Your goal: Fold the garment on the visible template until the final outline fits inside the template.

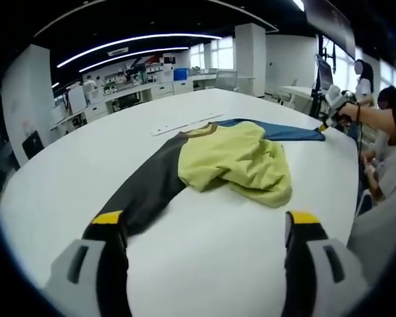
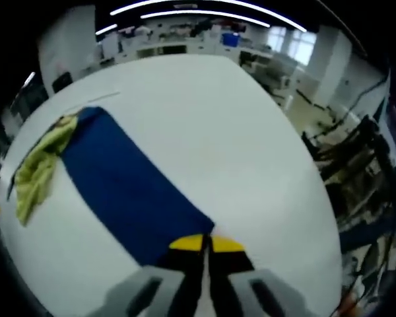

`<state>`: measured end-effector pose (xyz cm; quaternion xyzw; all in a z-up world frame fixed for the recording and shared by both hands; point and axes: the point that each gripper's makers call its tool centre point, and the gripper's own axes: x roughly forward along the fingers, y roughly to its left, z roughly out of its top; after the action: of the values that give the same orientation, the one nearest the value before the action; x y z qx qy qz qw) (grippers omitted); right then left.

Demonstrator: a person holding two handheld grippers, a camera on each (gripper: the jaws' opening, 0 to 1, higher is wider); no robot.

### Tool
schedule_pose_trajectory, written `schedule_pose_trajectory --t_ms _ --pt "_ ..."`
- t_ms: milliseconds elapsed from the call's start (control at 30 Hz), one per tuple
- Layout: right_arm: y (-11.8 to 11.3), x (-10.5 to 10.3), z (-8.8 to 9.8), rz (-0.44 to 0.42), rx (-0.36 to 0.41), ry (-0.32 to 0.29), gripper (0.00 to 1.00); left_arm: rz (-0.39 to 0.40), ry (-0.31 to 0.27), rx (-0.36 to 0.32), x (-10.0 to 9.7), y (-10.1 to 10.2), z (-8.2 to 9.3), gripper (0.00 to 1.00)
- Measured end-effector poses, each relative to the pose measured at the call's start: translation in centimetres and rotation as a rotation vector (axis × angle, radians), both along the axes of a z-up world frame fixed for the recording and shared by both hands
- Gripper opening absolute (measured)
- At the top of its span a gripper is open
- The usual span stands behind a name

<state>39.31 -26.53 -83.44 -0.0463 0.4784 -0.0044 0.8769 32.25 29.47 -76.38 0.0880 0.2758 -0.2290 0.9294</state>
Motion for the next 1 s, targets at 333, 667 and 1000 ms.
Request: schedule_pose_trajectory --t_ms 333,667,1000 --pt "4.6 1.6 2.3 0.125 0.101 -0.114 0.40 -0.015 -0.007 -0.005 -0.1 -0.5 0.3 0.99" --pt "11.4 2.0 3.5 0.301 0.169 -0.147 0.54 -0.056 -0.003 -0.014 0.2 -2.4 -0.2 0.93" --pt "17.7 2.3 3.6 0.482 0.234 -0.177 0.57 -0.095 0.005 -0.021 1.0 -3.2 -1.8 0.75"
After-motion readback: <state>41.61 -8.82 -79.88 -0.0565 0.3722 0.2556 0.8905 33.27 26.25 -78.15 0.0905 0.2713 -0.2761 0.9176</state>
